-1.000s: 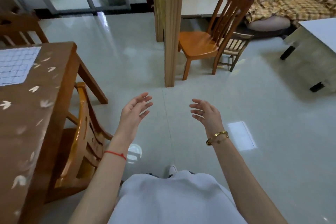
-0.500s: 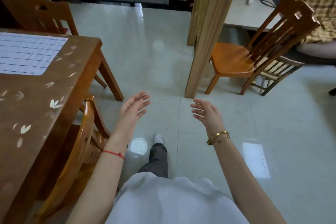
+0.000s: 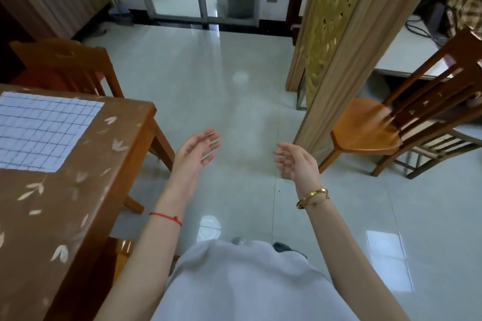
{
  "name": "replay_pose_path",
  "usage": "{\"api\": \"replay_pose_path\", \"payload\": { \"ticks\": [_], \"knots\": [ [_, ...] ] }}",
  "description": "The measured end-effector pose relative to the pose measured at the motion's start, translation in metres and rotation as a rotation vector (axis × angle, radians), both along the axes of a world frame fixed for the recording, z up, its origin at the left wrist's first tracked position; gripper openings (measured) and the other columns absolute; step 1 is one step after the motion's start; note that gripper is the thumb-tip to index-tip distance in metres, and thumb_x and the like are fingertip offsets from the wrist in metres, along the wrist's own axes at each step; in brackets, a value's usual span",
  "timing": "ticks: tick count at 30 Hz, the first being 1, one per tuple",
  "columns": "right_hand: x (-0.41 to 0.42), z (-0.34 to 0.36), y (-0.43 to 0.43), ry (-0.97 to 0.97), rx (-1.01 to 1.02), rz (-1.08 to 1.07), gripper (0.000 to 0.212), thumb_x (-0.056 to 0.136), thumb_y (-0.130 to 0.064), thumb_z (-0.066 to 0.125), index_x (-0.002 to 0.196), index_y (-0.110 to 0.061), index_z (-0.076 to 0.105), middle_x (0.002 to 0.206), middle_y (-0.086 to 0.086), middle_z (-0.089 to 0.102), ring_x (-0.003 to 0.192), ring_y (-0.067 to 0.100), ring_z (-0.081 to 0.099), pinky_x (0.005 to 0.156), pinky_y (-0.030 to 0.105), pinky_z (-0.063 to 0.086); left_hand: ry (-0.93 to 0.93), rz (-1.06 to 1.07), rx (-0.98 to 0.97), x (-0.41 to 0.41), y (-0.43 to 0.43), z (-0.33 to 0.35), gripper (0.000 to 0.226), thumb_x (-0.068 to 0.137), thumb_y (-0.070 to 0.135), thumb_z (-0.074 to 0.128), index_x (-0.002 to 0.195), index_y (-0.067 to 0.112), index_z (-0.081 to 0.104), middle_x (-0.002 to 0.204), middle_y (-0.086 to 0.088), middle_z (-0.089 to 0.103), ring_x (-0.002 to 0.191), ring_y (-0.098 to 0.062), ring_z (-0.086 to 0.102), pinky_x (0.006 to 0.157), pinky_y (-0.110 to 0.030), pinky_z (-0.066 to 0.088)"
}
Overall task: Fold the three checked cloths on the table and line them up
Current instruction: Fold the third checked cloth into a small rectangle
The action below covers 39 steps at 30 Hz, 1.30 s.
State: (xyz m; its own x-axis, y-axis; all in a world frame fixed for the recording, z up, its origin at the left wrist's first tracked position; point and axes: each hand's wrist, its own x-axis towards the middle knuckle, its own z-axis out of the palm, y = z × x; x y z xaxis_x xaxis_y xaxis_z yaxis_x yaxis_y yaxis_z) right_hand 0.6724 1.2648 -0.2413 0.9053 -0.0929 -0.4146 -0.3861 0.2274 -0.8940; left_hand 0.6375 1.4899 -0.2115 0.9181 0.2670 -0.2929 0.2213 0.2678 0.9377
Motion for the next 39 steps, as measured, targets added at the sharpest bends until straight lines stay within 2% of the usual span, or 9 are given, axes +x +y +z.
{"api": "replay_pose_path", "payload": {
  "ticks": [3, 8, 13, 15, 22, 27, 33, 39],
  "knots": [
    [0.040, -0.004, 0.009, -0.004, -0.007, 0.004, 0.024, 0.097, -0.016, 0.050, 0.095, -0.011, 0.073, 0.086, 0.006, 0.073, 0.077, 0.018, 0.065, 0.071, 0.028, 0.052, 0.006, 0.000, -0.019, 0.039, 0.009, -0.001, 0.032, 0.101, 0.008, 0.048, 0.131, 0.008, 0.060, 0.125, -0.008, 0.067, 0.118, -0.023, 0.063, 0.106, -0.037, 0.045],
    [0.107, -0.011, 0.018, 0.006, -0.022, 0.052, 0.026, 0.099, -0.018, 0.046, 0.099, -0.011, 0.071, 0.088, 0.004, 0.072, 0.077, 0.014, 0.065, 0.068, 0.022, 0.053, 0.025, 0.017, -0.035, 0.100, 0.020, -0.010, 0.030, 0.101, 0.010, 0.047, 0.129, 0.010, 0.060, 0.122, -0.006, 0.068, 0.118, -0.024, 0.063, 0.105, -0.036, 0.046],
    [0.192, -0.020, 0.029, 0.021, -0.021, 0.128, 0.031, 0.102, -0.018, 0.038, 0.105, -0.009, 0.068, 0.091, 0.004, 0.069, 0.076, 0.015, 0.063, 0.070, 0.023, 0.051, 0.021, 0.021, -0.055, 0.170, 0.034, -0.020, 0.029, 0.101, 0.010, 0.045, 0.127, 0.012, 0.058, 0.126, -0.007, 0.064, 0.120, -0.024, 0.061, 0.106, -0.035, 0.043],
    [0.228, -0.020, 0.034, 0.013, -0.016, 0.152, 0.030, 0.102, -0.017, 0.039, 0.101, -0.012, 0.068, 0.091, 0.004, 0.069, 0.075, 0.014, 0.062, 0.071, 0.023, 0.051, 0.013, 0.042, -0.043, 0.201, 0.038, -0.021, 0.029, 0.101, 0.010, 0.045, 0.127, 0.012, 0.058, 0.127, -0.007, 0.064, 0.119, -0.023, 0.061, 0.104, -0.033, 0.044],
    [0.371, -0.005, 0.056, -0.023, -0.020, 0.252, 0.027, 0.101, -0.017, 0.041, 0.101, -0.010, 0.067, 0.090, 0.005, 0.069, 0.074, 0.014, 0.062, 0.070, 0.023, 0.051, -0.036, 0.169, -0.049, 0.315, 0.052, -0.008, 0.021, 0.097, 0.010, 0.052, 0.112, 0.020, 0.063, 0.113, 0.002, 0.070, 0.113, -0.024, 0.063, 0.104, -0.036, 0.043],
    [0.459, 0.006, 0.084, -0.033, 0.000, 0.340, 0.025, 0.099, -0.018, 0.045, 0.098, -0.011, 0.069, 0.088, 0.006, 0.070, 0.072, 0.014, 0.063, 0.068, 0.022, 0.051, -0.020, 0.279, -0.045, 0.378, 0.068, -0.003, 0.028, 0.102, 0.008, 0.042, 0.124, 0.014, 0.058, 0.121, -0.003, 0.065, 0.116, -0.023, 0.061, 0.105, -0.034, 0.041],
    [0.531, 0.013, 0.137, -0.016, 0.003, 0.488, 0.024, 0.097, -0.018, 0.048, 0.100, -0.010, 0.070, 0.086, 0.004, 0.071, 0.070, 0.012, 0.064, 0.065, 0.020, 0.052, 0.026, 0.478, -0.036, 0.425, 0.098, -0.004, 0.030, 0.103, 0.012, 0.045, 0.128, 0.014, 0.061, 0.124, -0.003, 0.067, 0.116, -0.019, 0.064, 0.102, -0.032, 0.047],
    [0.595, 0.006, 0.200, -0.027, 0.005, 0.598, 0.026, 0.098, -0.018, 0.048, 0.104, -0.007, 0.070, 0.089, 0.005, 0.071, 0.072, 0.013, 0.064, 0.067, 0.022, 0.052, 0.025, 0.573, -0.022, 0.477, 0.146, -0.013, 0.029, 0.103, 0.014, 0.046, 0.127, 0.017, 0.062, 0.121, 0.001, 0.069, 0.114, -0.016, 0.066, 0.098, -0.030, 0.049]
  ]
}}
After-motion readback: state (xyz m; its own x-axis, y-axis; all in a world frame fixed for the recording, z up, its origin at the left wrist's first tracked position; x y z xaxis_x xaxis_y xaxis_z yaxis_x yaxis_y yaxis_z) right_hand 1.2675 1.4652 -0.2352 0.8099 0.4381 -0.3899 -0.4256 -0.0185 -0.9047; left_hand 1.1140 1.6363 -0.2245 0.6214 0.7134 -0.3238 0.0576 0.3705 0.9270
